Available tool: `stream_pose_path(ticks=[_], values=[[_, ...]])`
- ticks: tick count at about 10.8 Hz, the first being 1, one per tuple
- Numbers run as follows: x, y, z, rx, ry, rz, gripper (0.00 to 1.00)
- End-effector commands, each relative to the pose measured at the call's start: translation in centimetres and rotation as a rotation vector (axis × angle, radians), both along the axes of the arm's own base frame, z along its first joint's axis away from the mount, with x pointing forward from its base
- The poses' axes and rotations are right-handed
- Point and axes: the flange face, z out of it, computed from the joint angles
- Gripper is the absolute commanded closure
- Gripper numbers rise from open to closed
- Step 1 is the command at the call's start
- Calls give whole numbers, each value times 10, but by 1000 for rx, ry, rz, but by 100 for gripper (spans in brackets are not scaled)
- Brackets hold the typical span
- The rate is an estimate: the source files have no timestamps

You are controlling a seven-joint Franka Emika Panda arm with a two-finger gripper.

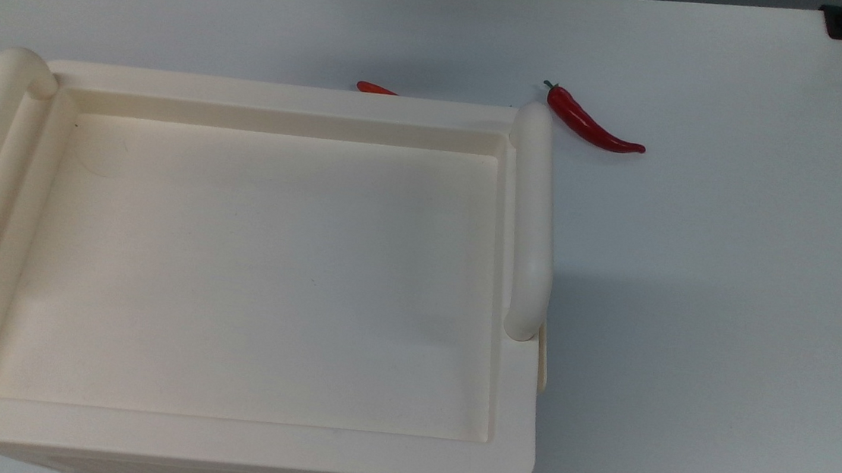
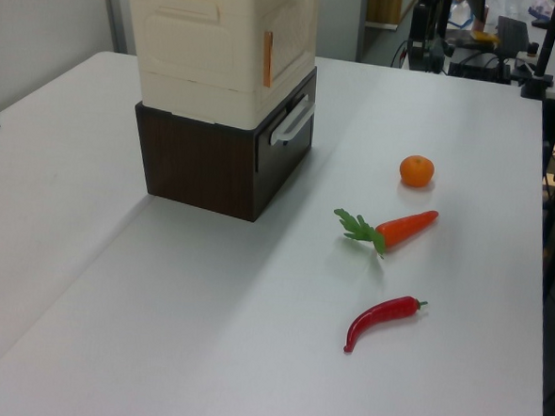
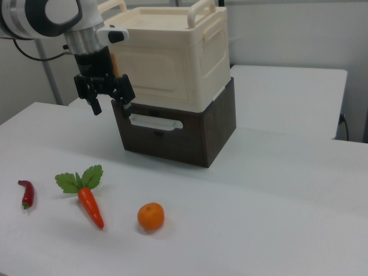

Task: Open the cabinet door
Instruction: 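Raise the gripper up toward the cream cabinet door's edge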

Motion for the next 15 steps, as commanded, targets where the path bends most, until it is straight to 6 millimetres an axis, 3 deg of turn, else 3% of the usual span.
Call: stream_pose_path(ticks=[1, 8, 12, 15], values=[[-6, -4, 3, 11, 10, 13, 0], [1, 4, -3, 13, 16, 21, 0], [34, 54, 16, 37, -123, 42, 0], [67, 106, 21, 47, -294, 2, 0]])
